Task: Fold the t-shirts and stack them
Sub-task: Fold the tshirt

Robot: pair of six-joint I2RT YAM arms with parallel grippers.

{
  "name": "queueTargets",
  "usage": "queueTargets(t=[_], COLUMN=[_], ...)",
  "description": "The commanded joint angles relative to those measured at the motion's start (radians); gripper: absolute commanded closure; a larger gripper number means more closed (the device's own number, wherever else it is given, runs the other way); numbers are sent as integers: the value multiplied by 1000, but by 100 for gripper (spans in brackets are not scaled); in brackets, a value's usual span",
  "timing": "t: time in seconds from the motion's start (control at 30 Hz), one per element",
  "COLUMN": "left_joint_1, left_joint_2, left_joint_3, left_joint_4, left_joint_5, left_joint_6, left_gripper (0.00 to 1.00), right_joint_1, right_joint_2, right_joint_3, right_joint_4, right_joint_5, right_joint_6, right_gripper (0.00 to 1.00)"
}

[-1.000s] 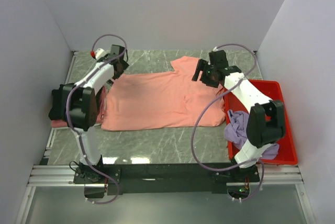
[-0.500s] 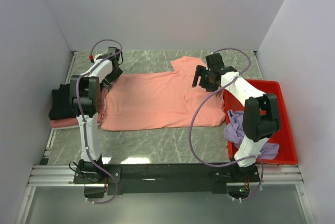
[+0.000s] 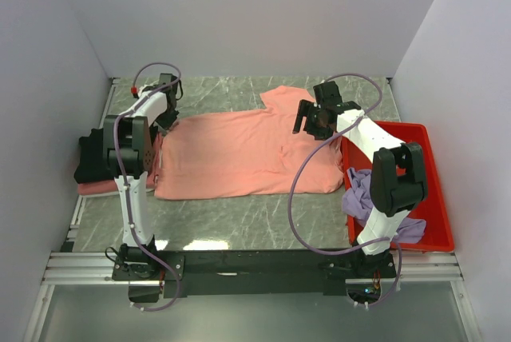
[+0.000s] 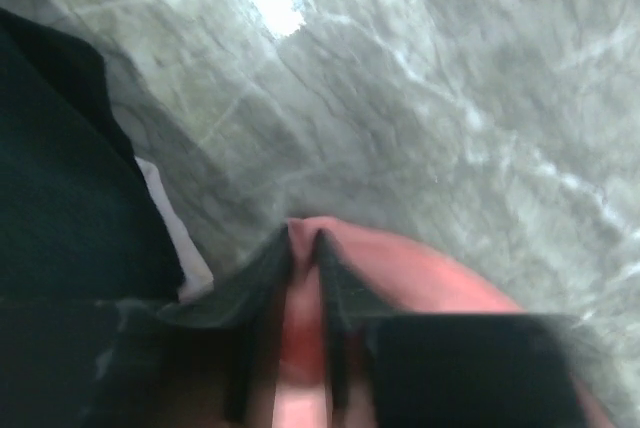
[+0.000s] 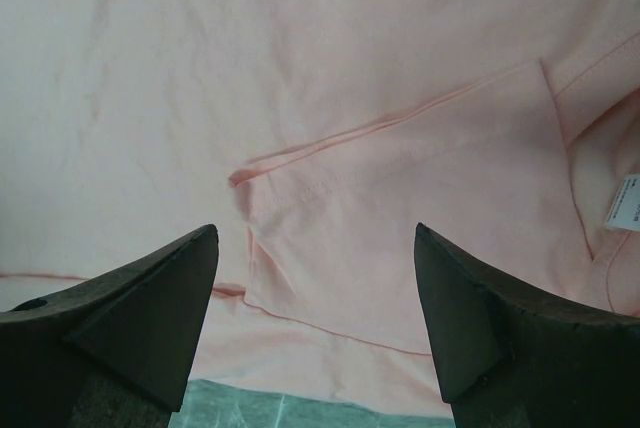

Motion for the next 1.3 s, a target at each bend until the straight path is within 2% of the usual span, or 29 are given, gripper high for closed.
queueTargets(t=[0.0,0.03,0.4,0.53,0.67,0.87,1.07,1.13,1.17,1.2,1.27], left_joint_1=[23,27,34,34,32,32,29,29,29,29,29], left_joint_2=[15,11,-80,-65,-68,-100,-134,-138,-141,-141,-138], left_joint_3=[-23,-28,-14,51,43,-2,-43,-51,-53,-51,-51], left_joint_4=[16,22,155,131,140,183,233,241,244,246,252], left_joint_5=[36,37,10,-32,-33,-20,20,30,34,37,48], left_joint_6=[11,14,202,238,258,264,279,281,279,278,278], left_gripper=[94,99,99,99,99,99,99,99,99,99,99], right_joint_1=[-6,-8,-8,-11,-17,-24,-35,-47,-52,-55,-60], right_joint_2=[-10,-10,13,21,50,183,423,536,574,640,665], right_joint_3=[9,10,29,36,88,337,755,863,969,1019,1035], right_joint_4=[1,2,0,-3,-4,-29,-64,-88,-132,-166,-202], right_joint_5=[15,15,15,26,26,47,110,87,78,73,75], right_joint_6=[-17,-15,-20,-23,-30,-56,-104,-115,-116,-112,-107], right_gripper=[15,15,15,15,15,15,14,14,14,14,14])
